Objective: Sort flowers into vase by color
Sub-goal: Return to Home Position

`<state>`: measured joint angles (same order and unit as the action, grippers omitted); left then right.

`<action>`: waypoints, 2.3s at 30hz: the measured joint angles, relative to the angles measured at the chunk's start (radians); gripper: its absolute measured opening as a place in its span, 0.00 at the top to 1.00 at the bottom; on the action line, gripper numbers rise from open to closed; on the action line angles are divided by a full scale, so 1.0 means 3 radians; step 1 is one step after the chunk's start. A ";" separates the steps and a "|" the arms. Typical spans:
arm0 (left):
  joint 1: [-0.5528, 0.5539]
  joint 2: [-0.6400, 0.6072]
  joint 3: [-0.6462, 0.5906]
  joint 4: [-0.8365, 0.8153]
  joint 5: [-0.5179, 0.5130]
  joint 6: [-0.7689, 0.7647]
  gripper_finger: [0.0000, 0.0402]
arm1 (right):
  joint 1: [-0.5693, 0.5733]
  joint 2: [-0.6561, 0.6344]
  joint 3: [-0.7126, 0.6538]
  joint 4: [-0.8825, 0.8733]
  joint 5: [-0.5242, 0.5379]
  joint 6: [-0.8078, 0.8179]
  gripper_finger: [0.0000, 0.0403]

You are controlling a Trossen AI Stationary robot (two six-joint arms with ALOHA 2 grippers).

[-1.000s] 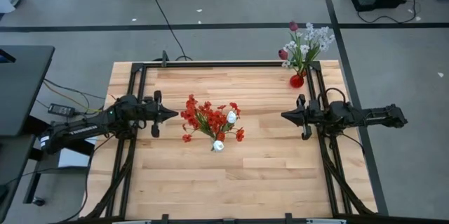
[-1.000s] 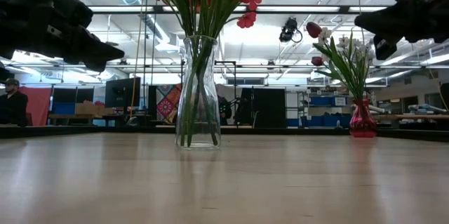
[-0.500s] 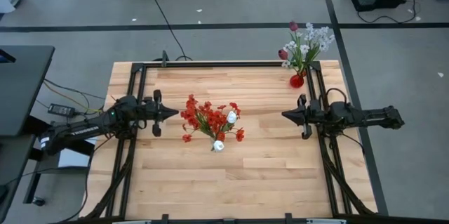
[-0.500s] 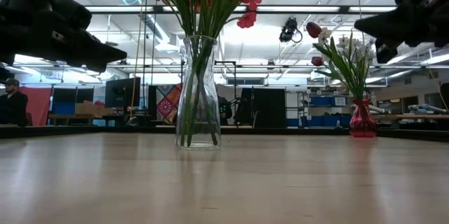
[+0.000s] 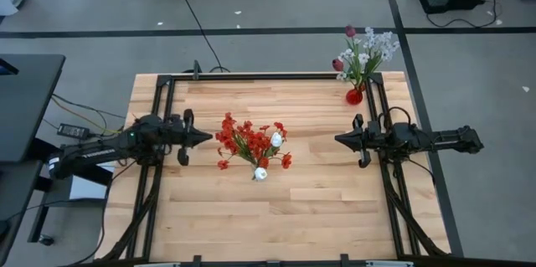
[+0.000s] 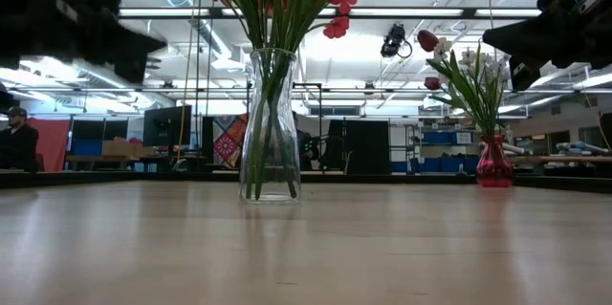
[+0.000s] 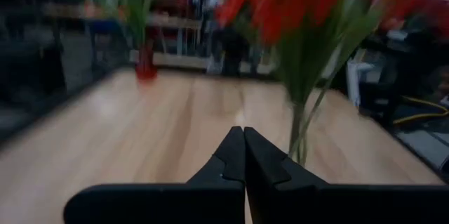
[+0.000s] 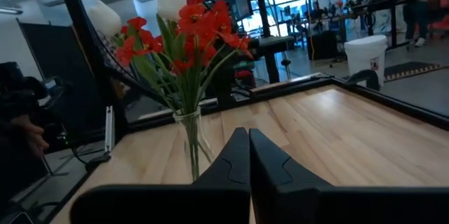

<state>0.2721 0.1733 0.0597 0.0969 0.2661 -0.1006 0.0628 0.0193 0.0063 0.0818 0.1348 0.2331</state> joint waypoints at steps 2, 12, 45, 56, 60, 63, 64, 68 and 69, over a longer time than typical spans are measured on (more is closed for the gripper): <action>-0.0039 -0.0120 0.0179 -0.0201 -0.0011 0.0126 1.00 | 0.0001 0.0000 0.0000 0.0000 -0.0018 0.0026 1.00; -0.0054 -0.0547 0.0207 -0.0612 -0.0244 0.0196 1.00 | 0.0010 0.0000 0.0000 -0.0026 -0.0105 0.0085 1.00; -0.0288 -0.0535 -0.0168 -0.0223 -0.0683 0.0222 0.92 | -0.0008 -0.0018 0.0000 -0.0100 0.0179 0.0086 0.90; -0.0288 -0.0535 -0.0168 -0.0220 -0.0683 0.0222 0.92 | -0.0008 -0.0018 0.0000 -0.0101 0.0177 0.0087 0.90; -0.0288 -0.0535 -0.0168 -0.0220 -0.0683 0.0222 0.92 | -0.0008 -0.0018 0.0000 -0.0102 0.0177 0.0087 0.90; -0.0288 -0.0535 -0.0168 -0.0220 -0.0684 0.0222 0.92 | -0.0008 -0.0018 0.0000 -0.0102 0.0177 0.0087 0.90; -0.0288 -0.0535 -0.0168 -0.0220 -0.0684 0.0222 0.92 | -0.0008 -0.0018 0.0000 -0.0102 0.0177 0.0087 0.90; -0.0288 -0.0535 -0.0168 -0.0221 -0.0684 0.0222 0.92 | -0.0008 -0.0018 0.0000 -0.0102 0.0177 0.0087 0.90; -0.0288 -0.0535 -0.0168 -0.0221 -0.0684 0.0222 0.92 | -0.0008 -0.0018 0.0000 -0.0102 0.0177 0.0088 0.90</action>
<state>0.1856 0.0128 0.0093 0.0307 0.0609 -0.0341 0.0605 0.0139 0.0063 0.0513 0.1878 0.2594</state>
